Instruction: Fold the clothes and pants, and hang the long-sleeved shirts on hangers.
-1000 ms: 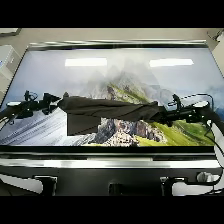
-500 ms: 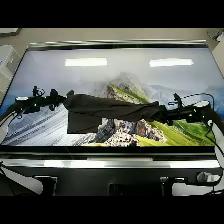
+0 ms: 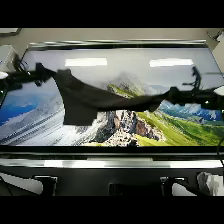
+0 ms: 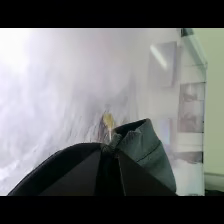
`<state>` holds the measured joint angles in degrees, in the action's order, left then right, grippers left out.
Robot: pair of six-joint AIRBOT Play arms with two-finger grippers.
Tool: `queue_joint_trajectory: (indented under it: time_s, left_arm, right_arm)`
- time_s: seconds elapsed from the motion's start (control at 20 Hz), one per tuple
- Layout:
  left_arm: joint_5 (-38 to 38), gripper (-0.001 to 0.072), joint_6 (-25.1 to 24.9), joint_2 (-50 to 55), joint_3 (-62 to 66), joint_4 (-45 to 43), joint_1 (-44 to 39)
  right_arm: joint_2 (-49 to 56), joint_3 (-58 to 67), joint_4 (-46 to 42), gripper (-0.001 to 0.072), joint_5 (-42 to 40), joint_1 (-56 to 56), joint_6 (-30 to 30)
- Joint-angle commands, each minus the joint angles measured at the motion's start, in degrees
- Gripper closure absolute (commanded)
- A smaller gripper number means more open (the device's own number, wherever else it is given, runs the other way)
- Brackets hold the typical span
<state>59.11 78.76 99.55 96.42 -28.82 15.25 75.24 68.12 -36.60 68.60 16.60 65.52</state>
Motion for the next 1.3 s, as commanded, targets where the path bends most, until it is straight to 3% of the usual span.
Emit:
queue_joint_trajectory:
  time_s: [0.0, 0.1, 0.3, 0.4, 0.55, 0.65, 0.8, 0.9, 1.0, 1.1, 1.25]
  left_arm:
    - [0.9, 0.0685, 12.1, -5.2, 20.2, -14.3, 0.0]
    - [-0.4, 0.0685, 17.5, -9.1, 29.5, -19.7, 0.0]
    - [-2.5, 0.0685, 19.3, -27.1, 23.7, -23.8, 0.1]
    - [2.5, 0.0685, 20.2, -37.0, 20.1, -28.4, 0.1]
    - [13.7, 0.0685, 28.8, -48.3, 19.4, -38.0, 0.1]
    - [19.3, 0.0685, 34.1, -52.5, 19.4, -42.5, 0.1]
    - [25.7, 0.0685, 35.9, -51.9, 16.9, -43.7, 0.1]
    - [27.0, 0.0685, 33.3, -48.3, 10.7, -43.7, -0.1]
    - [26.1, 0.0684, 31.1, -43.3, 1.4, -43.9, -0.3]
    - [19.9, 0.0683, 29.6, -36.3, -10.9, -43.9, -0.3]
    - [3.6, 0.0684, 29.7, -23.5, -26.6, -43.4, -1.0]
  right_arm:
    - [-7.1, 11.4, 0.1, 0.0677, -8.7, 0.0, -0.9]
    - [-9.9, 18.1, -0.3, 0.0677, -11.9, 0.0, -1.3]
    - [-15.1, 28.6, -0.8, 0.0677, -11.9, 0.0, 0.4]
    - [-19.0, 31.9, -3.0, 0.0677, -7.4, 0.0, 3.1]
    - [-25.9, 34.9, -8.9, 0.0677, 1.0, 0.0, 11.3]
    - [-29.7, 34.9, -11.5, 0.0677, 1.3, 0.0, 16.4]
    - [-28.1, 34.8, -12.6, 0.0677, 2.2, 0.0, 22.5]
    - [-21.6, 34.2, -12.5, 0.0677, 6.3, 0.0, 26.5]
    - [-13.6, 32.3, -11.0, 0.0676, 11.6, -0.1, 25.4]
    - [-4.7, 29.5, -12.9, 0.0676, 14.0, -2.6, 23.3]
    - [9.4, 24.8, -18.4, 0.0676, 6.9, -9.6, 20.3]
